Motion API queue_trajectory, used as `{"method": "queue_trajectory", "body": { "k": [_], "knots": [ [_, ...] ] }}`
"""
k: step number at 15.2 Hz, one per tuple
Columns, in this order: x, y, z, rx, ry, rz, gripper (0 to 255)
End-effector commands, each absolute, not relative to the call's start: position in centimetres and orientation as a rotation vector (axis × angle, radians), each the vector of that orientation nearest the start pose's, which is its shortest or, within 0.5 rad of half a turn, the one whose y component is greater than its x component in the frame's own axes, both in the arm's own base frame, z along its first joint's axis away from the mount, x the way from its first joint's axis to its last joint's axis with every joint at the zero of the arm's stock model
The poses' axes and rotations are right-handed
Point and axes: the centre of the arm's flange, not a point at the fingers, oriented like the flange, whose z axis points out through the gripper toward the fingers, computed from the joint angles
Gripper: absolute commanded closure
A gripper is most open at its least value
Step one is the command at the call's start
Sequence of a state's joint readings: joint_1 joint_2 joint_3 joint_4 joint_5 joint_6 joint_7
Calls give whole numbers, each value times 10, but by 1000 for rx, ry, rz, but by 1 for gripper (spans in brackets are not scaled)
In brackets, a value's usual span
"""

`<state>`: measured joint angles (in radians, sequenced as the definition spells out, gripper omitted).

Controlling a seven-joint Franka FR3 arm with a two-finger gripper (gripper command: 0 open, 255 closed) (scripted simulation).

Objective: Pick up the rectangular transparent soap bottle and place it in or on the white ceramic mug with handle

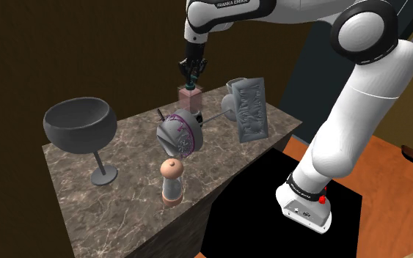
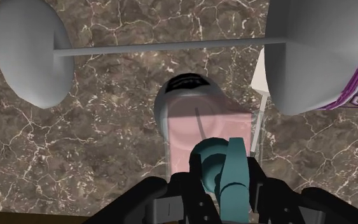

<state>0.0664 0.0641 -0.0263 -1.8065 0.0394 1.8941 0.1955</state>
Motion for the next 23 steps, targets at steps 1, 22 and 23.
{"method": "queue_trajectory", "body": {
  "k": [1, 22, 23],
  "knots": [
    [584, 28, 495, -3094, 259, -13, 255],
    [583, 26, 545, -3094, 259, -13, 0],
    [583, 26, 545, -3094, 259, -13, 0]
  ]
}}
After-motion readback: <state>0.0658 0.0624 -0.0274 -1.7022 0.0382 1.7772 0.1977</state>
